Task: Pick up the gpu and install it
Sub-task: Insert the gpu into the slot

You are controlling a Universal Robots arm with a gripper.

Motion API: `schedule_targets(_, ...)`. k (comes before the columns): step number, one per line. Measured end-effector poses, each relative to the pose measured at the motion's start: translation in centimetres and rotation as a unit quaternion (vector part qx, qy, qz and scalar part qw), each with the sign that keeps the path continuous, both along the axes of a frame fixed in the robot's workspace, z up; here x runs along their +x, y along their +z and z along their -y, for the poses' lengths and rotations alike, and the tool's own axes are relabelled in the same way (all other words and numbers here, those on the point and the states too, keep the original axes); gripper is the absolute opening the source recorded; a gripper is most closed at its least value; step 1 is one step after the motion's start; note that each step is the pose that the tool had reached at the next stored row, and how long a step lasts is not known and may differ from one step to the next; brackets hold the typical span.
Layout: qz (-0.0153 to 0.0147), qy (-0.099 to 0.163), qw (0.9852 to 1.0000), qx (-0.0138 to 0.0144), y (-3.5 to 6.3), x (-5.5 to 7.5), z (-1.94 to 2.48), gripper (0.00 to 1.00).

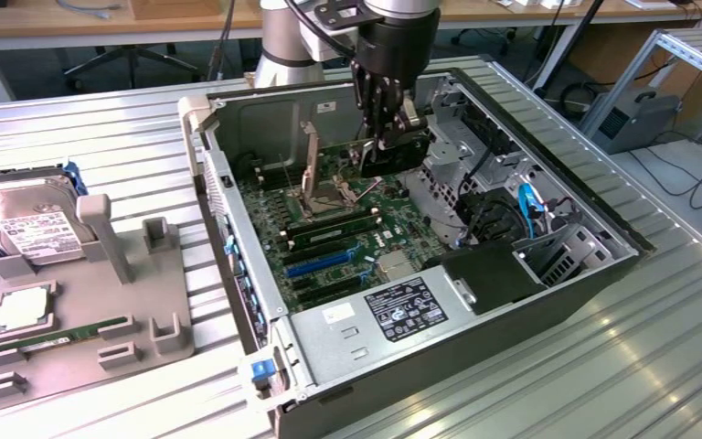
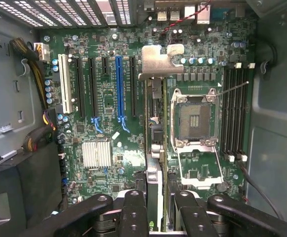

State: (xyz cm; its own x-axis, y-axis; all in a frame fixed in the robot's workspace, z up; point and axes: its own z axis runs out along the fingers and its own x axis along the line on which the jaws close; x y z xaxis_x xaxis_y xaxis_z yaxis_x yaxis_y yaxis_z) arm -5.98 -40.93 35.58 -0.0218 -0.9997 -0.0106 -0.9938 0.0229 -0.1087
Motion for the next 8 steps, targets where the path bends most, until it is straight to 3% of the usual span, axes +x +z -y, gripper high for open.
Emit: schedule_targets(8, 0.0000, 0.000, 1.0000, 0.0000, -0.20, -0.01, 0.06, 0.27)
